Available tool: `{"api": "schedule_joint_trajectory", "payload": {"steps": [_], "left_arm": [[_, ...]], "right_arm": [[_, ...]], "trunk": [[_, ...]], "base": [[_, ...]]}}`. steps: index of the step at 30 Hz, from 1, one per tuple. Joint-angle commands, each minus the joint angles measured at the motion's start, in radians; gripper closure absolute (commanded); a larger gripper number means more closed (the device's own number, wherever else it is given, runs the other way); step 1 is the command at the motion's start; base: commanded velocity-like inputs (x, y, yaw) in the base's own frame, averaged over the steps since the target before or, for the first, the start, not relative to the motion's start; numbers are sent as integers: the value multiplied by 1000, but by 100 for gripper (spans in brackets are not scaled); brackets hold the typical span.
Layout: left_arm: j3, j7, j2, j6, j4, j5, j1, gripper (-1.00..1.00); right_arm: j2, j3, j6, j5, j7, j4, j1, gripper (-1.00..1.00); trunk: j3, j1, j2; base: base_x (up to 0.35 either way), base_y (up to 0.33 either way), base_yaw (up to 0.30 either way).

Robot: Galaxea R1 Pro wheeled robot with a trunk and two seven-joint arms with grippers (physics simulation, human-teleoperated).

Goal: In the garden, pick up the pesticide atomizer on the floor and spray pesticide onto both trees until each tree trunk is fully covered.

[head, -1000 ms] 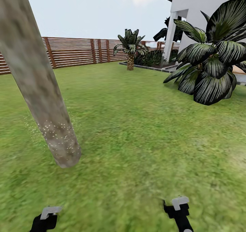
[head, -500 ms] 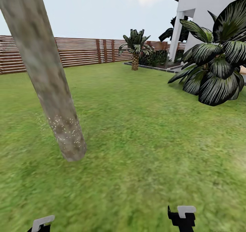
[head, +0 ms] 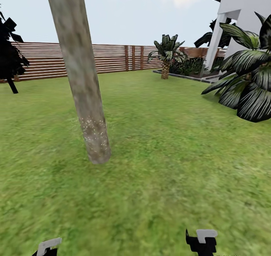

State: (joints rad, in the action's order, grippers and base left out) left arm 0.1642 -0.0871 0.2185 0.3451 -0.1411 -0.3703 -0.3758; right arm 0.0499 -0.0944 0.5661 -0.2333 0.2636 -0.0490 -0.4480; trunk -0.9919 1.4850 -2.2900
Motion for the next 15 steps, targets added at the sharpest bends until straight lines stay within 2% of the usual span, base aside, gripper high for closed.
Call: {"api": "schedule_joint_trajectory", "payload": {"steps": [1, 4, 15], "left_arm": [[0, 0, 0, 0, 0, -1, 0, 100], [0, 0, 0, 0, 0, -1, 0, 100], [0, 1, 0, 0, 0, -3, 0, 100]], "right_arm": [[0, 1, 0, -1, 0, 0, 0, -100], [0, 1, 0, -1, 0, 0, 0, -100], [-8, 1, 0, 0, 0, 0, 0, -100]], "trunk": [[1, 0, 0], [3, 0, 0], [3, 0, 0]], "base": [[-286, -154, 251], [-91, -42, 266], [-3, -1, 280]]}}
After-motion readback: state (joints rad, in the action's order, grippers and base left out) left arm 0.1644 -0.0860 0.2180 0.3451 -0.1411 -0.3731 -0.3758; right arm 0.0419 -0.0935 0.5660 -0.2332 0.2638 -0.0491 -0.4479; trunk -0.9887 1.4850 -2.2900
